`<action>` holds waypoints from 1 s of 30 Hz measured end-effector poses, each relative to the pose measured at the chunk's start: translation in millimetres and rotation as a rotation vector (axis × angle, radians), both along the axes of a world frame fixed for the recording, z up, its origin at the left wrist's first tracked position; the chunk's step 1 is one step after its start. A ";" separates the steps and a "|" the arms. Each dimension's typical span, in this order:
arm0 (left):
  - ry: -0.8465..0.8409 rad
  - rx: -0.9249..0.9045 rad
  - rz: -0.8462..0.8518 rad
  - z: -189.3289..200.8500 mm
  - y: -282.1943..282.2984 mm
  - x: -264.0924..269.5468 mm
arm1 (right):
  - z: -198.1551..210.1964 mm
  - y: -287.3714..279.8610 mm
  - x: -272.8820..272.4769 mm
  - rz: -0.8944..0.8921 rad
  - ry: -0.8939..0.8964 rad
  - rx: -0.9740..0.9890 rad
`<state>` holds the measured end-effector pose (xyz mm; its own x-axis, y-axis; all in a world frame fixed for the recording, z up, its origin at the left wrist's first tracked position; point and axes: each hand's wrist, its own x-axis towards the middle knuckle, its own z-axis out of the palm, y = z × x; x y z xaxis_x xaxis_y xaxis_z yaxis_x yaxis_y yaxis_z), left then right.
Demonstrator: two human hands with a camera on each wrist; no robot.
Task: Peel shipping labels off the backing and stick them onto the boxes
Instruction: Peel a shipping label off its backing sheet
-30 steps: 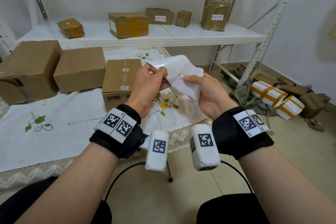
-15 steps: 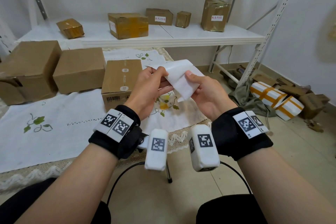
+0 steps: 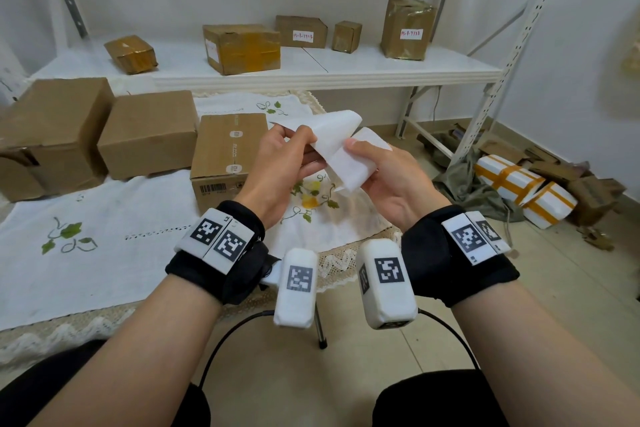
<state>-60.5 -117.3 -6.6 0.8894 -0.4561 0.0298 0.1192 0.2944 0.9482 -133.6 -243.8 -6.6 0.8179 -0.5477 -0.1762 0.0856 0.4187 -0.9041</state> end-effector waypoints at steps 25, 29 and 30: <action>0.042 -0.113 0.016 -1.8 0.3 -0.7 | 1.7 9.1 -0.2 0.083 -0.016 -0.033; 0.035 -0.090 0.028 -1.8 1.4 1.3 | 2.8 8.8 -1.0 0.074 0.011 -0.046; 0.037 -0.088 0.026 -2.1 1.1 1.6 | 3.5 8.6 -1.2 0.068 0.020 -0.050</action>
<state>-58.9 -116.1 -8.8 0.9023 -0.4296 0.0362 0.1444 0.3803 0.9135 -134.8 -235.2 -3.1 0.8500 -0.4997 -0.1666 0.0402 0.3769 -0.9254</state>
